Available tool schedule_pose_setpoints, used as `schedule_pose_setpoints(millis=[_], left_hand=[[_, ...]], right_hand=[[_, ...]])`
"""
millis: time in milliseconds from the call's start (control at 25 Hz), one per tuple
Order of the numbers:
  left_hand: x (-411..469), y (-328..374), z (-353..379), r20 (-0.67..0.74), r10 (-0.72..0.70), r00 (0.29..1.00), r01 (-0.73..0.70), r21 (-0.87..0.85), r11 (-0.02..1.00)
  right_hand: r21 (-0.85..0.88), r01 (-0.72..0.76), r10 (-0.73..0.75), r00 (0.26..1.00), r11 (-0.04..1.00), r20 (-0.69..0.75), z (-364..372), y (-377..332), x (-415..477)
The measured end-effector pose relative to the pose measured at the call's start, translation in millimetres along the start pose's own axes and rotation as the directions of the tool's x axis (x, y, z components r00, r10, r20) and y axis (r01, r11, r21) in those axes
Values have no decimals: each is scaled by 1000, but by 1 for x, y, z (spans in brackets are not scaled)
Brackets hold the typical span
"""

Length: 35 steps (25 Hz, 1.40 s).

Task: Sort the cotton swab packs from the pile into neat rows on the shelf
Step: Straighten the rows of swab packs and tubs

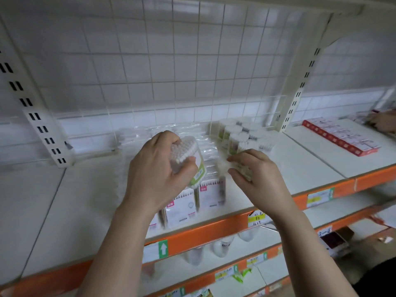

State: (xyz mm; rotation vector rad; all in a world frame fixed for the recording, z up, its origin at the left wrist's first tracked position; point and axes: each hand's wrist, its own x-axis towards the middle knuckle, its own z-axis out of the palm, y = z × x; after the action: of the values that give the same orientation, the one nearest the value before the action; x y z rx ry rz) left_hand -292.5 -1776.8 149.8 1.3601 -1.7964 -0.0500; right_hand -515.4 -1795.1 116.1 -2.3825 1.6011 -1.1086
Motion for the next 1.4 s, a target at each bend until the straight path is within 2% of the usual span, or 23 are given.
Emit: schedule_pose_setpoints(millis=[320, 640, 720, 960, 1240, 1400], left_hand=[[16, 73, 72, -50, 12, 999, -6, 100, 995], [26, 134, 142, -101, 5, 995, -3, 18, 1000], [31, 145, 155, -79, 0, 997, 0, 6, 1000], [43, 163, 200, 75, -22, 997, 14, 113, 994], [47, 158, 236, 184, -103, 977, 24, 389, 921], [50, 157, 241, 192, -157, 969, 59, 436, 898]], right_hand=[[41, 48, -48, 999, 998, 3, -54, 91, 12], [30, -9, 7, 999, 1000, 46, -93, 178, 0], [39, -28, 25, 998, 999, 53, -96, 194, -2], [54, -41, 37, 997, 998, 64, -101, 233, -2], [97, -61, 50, 992, 993, 113, -98, 259, 2], [126, -64, 49, 991, 990, 125, -94, 267, 8]])
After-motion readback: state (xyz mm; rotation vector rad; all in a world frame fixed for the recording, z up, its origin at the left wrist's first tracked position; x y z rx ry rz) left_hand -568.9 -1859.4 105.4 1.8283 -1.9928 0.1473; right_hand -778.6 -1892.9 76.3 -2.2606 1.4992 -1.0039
